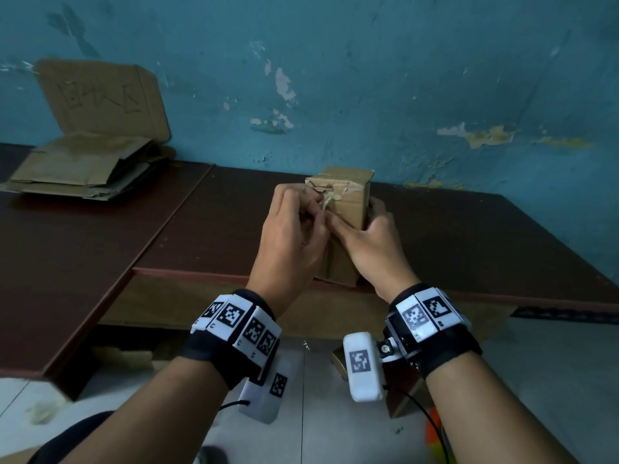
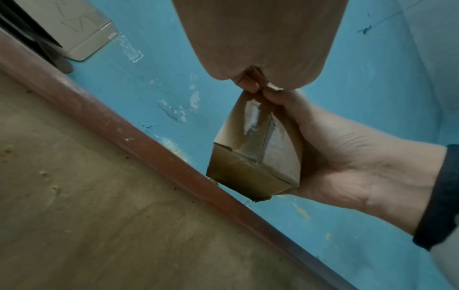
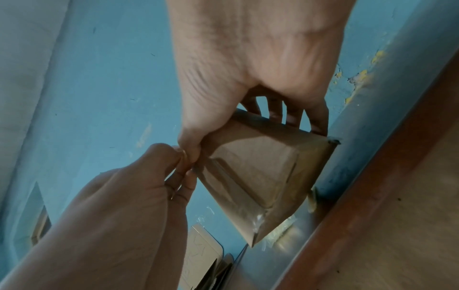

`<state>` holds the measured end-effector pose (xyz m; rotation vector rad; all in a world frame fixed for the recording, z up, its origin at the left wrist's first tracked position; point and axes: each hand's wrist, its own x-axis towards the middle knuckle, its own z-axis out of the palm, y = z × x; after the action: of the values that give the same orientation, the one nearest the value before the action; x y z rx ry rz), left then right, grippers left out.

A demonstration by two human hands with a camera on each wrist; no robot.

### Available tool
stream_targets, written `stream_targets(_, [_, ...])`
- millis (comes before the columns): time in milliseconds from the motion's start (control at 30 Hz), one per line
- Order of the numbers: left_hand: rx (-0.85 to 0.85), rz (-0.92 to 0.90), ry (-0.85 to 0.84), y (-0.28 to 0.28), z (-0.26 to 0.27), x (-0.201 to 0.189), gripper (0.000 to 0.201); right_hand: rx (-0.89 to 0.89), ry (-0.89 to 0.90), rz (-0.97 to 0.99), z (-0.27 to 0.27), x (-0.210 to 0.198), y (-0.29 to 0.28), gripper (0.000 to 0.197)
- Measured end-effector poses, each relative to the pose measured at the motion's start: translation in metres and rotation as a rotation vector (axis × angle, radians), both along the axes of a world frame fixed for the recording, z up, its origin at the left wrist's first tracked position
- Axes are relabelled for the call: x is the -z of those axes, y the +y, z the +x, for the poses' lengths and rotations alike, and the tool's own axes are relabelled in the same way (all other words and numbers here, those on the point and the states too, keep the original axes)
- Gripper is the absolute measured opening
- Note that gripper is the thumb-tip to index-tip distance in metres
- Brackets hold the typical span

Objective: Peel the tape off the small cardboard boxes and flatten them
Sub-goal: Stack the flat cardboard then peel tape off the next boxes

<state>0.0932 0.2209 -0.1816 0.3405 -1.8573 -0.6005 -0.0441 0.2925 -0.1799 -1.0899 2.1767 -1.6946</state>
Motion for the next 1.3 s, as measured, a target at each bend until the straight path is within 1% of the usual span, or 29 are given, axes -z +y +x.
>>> stream_targets(67, [0.031, 0.02, 0.023, 0.001, 0.001, 0.0, 0.012, -0.017, -0.015, 0.007, -0.002, -0.001, 0.002, 0.124])
stream_targets(133, [0.085, 0.117, 0.06, 0.003, 0.003, -0.003, 0.015, -0.031, -0.025, 0.023, -0.003, -0.003, 0.004, 0.129])
stream_targets(200, [0.131, 0.202, 0.071, 0.005, 0.005, -0.006, 0.018, -0.039, -0.03, 0.044, 0.0, -0.005, 0.006, 0.131])
stream_targets(267, [0.132, 0.175, 0.055, 0.003, 0.005, -0.007, 0.018, -0.051, -0.034, 0.049, 0.002, -0.008, 0.008, 0.125])
stream_targets(300, [0.126, 0.144, 0.044, 0.002, 0.005, -0.006, 0.018, -0.062, -0.044, 0.043, 0.003, -0.009, 0.009, 0.115])
stream_targets(333, [0.119, 0.117, 0.037, 0.001, 0.004, -0.006, 0.018, -0.077, -0.057, 0.027, 0.005, -0.011, 0.012, 0.098])
stream_targets(400, [0.095, 0.074, 0.032, -0.002, 0.003, -0.005, 0.02, -0.118, -0.072, -0.014, 0.007, -0.015, 0.016, 0.052])
stream_targets(433, [0.076, 0.06, 0.034, -0.003, 0.003, -0.005, 0.021, -0.136, -0.074, -0.033, 0.008, -0.016, 0.017, 0.042])
stream_targets(600, [0.01, 0.037, 0.051, -0.01, 0.003, -0.004, 0.018, -0.179, -0.086, -0.047, 0.008, -0.019, 0.017, 0.05])
stream_targets(700, [0.032, 0.065, 0.043, -0.012, 0.003, -0.004, 0.017, -0.17, -0.08, -0.041, 0.005, -0.017, 0.015, 0.061])
stream_targets(867, [0.123, 0.109, 0.033, -0.015, 0.004, -0.005, 0.015, -0.184, -0.096, -0.041, 0.001, -0.015, 0.015, 0.059])
stream_targets(1133, [0.187, 0.137, 0.03, -0.009, 0.003, -0.005, 0.015, -0.267, -0.196, -0.063, -0.002, -0.02, 0.022, 0.048])
stream_targets(1200, [0.19, 0.151, 0.034, -0.007, 0.004, -0.006, 0.009, -0.3, -0.215, -0.069, -0.003, -0.02, 0.024, 0.053])
stream_targets(1300, [0.158, 0.169, 0.066, -0.007, 0.002, -0.004, 0.003, -0.259, -0.191, -0.061, -0.003, -0.019, 0.021, 0.072])
